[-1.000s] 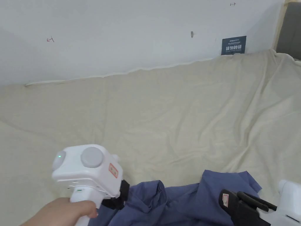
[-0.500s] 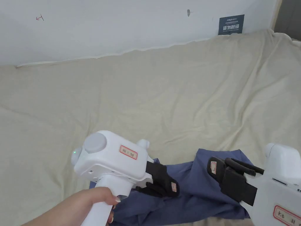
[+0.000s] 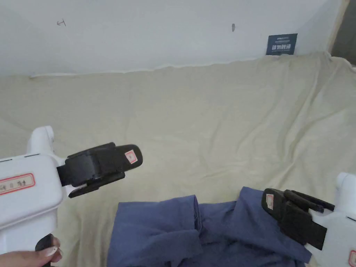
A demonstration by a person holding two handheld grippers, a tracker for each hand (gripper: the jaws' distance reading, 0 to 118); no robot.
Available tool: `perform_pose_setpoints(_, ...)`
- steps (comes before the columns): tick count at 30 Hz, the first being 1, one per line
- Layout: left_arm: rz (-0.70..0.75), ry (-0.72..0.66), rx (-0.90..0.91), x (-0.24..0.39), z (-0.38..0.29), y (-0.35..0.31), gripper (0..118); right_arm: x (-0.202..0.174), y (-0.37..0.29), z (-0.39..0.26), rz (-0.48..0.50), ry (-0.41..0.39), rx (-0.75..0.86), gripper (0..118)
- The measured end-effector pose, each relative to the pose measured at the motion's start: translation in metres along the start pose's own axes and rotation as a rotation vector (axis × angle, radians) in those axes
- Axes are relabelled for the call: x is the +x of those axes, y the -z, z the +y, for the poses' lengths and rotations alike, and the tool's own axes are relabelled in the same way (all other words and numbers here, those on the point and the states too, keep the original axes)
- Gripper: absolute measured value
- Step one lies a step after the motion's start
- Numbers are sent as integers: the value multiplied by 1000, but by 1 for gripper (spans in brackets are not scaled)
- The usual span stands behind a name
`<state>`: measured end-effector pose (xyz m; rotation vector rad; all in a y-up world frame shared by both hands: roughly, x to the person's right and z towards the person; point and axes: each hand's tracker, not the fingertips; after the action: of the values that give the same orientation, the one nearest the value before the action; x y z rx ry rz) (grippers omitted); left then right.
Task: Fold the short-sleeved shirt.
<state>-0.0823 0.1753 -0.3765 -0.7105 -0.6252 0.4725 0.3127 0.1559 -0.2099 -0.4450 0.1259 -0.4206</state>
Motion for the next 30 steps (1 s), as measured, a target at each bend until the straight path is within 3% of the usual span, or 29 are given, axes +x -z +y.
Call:
perform_pose_setpoints(1, 151, -13, -101, -17, -1, 8, 82, -3, 1, 0, 0, -6, -2, 1)
perform_pose_setpoints(2, 179, -32, -250, -38, -1, 23, 82, -5, 2, 0, 1, -12, -4, 1)
perform_pose_setpoints(4, -6, -169, -357, -82, -13, 41, 83, -10, 5, -2, 13, -16, -17, 1)
perform_pose_setpoints(6, 51, -230, -337, -103, -20, 48, 83, -14, 9, -4, 29, -18, -38, 1)
perform_pose_setpoints(12, -114, -316, -410, -145, -15, 76, 83, -27, 16, -13, 48, -68, -94, 1)
perform_pose_setpoints(16, -236, -500, -577, -160, -35, 115, 83, -31, 23, -14, 43, -69, -118, 1)
perform_pose_setpoints(19, -251, -466, -541, -158, -40, 125, 85, -30, 26, -12, 40, -61, -127, 1)
perform_pose_setpoints(21, -264, -476, -552, -173, -34, 133, 92, -30, 29, -11, 31, -60, -129, 1)
perform_pose_setpoints(26, -245, -357, -595, -161, -32, 125, 91, -25, 37, -9, 19, -28, -144, 1)
perform_pose_setpoints(30, -229, -383, -617, -142, -37, 132, 90, -21, 42, -14, 21, 21, -161, 1)
